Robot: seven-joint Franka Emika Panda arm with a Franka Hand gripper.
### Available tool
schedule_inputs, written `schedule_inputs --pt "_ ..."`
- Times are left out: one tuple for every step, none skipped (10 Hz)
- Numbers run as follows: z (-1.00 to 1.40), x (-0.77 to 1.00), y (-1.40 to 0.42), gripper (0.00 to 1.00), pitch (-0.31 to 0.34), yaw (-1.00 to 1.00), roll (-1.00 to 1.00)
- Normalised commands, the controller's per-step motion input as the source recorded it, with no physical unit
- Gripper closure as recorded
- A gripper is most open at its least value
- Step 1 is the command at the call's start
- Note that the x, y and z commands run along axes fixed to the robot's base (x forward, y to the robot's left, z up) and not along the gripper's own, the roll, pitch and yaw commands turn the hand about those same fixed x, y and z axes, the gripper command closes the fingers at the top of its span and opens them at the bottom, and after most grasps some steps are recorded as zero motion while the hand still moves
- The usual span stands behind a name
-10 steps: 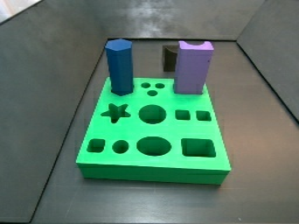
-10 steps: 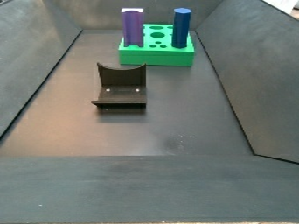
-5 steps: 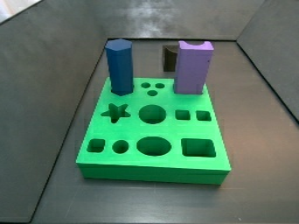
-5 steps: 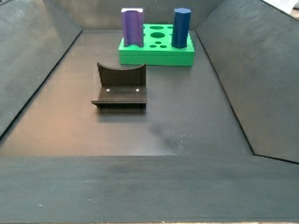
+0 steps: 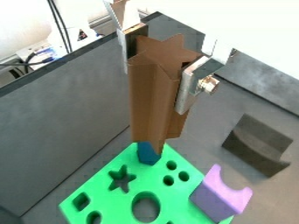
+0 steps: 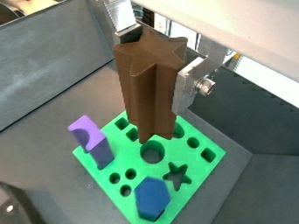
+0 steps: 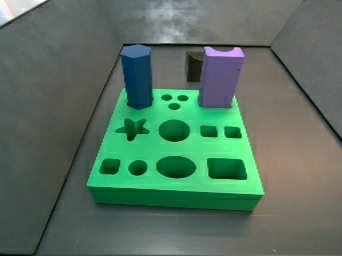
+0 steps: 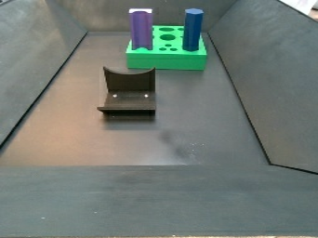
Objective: Pick up the star object. Move up. Move to above the board. Insert the star object.
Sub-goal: Move to above the board, then insert the star object.
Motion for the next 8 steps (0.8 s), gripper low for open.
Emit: schedule_inputs --pt "0.03 0.10 -0.17 1.00 0.096 0.01 0.03" --pt "0.00 -0.07 0.00 1.00 0.000 0.00 0.00" --pt "-0.14 -0.17 -0.03 1.00 -0.016 -0.04 0.01" --pt "-0.29 -0.30 -0.11 1.00 -0.033 -0.20 0.07" --pt "-0.47 -0.42 -0.13 1.00 -0.083 -0.52 0.08" --pt "-0.52 -0.23 -0.12 1.00 -0.096 -0.67 0.04" --pt "-0.53 -0.14 -0.15 1.00 -0.121 -0.70 0.04" --pt "-0.56 -0.15 -0.14 1.00 -0.136 -0.68 0.06"
